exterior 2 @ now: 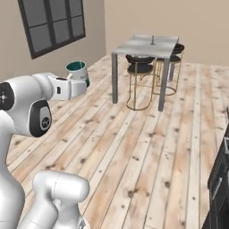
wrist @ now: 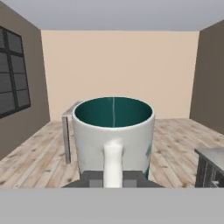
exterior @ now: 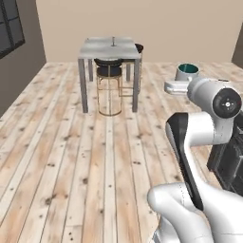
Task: Open the cabinet directly in front. Then move the wine and the mug to the dining counter with the candle on it.
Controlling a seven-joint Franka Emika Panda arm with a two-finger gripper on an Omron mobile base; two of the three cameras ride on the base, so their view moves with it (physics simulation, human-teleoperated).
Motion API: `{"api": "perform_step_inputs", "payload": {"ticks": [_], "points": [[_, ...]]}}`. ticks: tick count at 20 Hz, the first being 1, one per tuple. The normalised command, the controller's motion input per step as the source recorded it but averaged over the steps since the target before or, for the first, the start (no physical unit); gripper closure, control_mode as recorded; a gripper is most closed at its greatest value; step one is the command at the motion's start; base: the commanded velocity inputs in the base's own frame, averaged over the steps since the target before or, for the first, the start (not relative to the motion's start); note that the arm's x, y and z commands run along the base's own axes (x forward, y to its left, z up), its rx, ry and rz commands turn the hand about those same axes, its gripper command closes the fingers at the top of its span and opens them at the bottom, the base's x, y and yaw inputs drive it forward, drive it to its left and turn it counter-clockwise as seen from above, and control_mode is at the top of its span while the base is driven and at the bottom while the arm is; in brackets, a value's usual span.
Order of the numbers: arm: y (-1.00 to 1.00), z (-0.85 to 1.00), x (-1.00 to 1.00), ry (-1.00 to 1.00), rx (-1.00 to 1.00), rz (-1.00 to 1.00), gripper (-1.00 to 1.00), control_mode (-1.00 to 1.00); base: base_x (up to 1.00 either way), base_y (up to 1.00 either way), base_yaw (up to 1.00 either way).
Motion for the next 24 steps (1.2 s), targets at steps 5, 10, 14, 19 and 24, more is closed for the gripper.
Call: {"api": "perform_step_inputs", "payload": {"ticks": [5,10,14,19,24], "points": [[0.0,0.0,0.0,0.0,0.0,0.0,1.0,1.0,1.0,-0.22,0.2],[0.0,0.0,0.0,0.0,0.0,0.0,1.0,1.0,1.0,-0.51,0.03],[0.0,0.0,0.0,0.0,0.0,0.0,1.0,1.0,1.0,-0.7,0.0],[0.0,0.0,0.0,0.0,0.0,0.0,1.0,1.0,1.0,-0.79,0.0],[0.0,0.0,0.0,0.0,0.0,0.0,1.0,1.0,1.0,-0.79,0.0]]}}
